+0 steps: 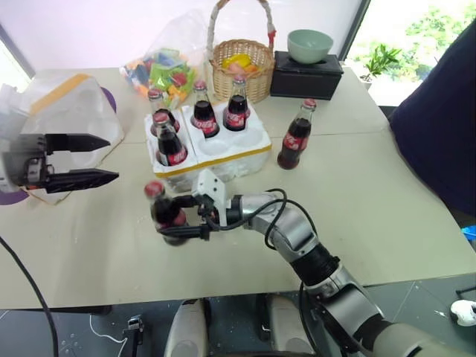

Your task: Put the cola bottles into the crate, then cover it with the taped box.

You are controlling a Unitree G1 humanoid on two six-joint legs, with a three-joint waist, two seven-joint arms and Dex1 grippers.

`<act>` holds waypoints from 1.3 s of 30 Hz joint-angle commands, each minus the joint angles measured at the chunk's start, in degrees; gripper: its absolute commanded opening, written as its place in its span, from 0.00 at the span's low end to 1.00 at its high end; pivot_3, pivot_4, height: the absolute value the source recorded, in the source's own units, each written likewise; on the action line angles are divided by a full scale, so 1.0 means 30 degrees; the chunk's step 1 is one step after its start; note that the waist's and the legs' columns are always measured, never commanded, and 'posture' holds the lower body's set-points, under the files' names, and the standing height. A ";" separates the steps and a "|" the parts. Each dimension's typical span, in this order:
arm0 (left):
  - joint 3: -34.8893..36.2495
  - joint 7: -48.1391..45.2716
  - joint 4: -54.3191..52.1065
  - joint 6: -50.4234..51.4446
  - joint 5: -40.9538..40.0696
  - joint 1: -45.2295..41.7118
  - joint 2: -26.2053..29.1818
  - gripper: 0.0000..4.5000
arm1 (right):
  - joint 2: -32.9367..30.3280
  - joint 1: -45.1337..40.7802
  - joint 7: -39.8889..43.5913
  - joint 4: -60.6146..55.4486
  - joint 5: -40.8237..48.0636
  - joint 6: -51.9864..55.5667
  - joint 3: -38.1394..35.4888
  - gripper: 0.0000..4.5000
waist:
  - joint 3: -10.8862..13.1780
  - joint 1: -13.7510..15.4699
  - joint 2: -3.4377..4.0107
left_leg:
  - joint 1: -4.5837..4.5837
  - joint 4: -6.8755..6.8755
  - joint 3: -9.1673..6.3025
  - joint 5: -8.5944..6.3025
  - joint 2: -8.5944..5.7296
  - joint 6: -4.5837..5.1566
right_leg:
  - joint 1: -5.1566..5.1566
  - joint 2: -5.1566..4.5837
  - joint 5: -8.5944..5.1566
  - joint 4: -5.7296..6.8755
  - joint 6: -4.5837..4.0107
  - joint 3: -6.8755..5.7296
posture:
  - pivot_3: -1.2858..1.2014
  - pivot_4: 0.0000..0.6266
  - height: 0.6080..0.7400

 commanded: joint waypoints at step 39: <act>-0.0483 -0.0092 -0.0518 -0.1828 -0.0622 -0.0262 -0.1513 1.00 | -0.0888 -0.8817 -0.1452 1.0570 -0.2369 -0.3289 -0.5725 0.99 | 0.0019 -0.0300 0.0026 | -0.0049 -0.0222 0.0031 0.0045 0.0001 -0.0055 | -0.0201 0.0035 0.0026 0.0051 0.0035 0.0033 | 0.52 0.24 1.00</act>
